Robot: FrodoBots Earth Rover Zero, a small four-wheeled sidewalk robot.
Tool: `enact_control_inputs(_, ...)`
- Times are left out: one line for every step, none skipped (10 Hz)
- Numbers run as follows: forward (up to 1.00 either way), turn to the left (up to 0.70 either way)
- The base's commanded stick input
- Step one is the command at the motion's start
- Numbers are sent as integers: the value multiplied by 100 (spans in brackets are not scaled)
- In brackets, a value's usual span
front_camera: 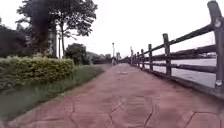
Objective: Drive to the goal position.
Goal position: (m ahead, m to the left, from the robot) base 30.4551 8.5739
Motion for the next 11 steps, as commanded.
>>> enact_control_inputs(100,0)
enact_control_inputs(100,0)
enact_control_inputs(100,0)
enact_control_inputs(100,0)
enact_control_inputs(100,0)
enact_control_inputs(100,0)
enact_control_inputs(100,0)
enact_control_inputs(100,0)
enact_control_inputs(100,0)
enact_control_inputs(100,0)
enact_control_inputs(100,0)
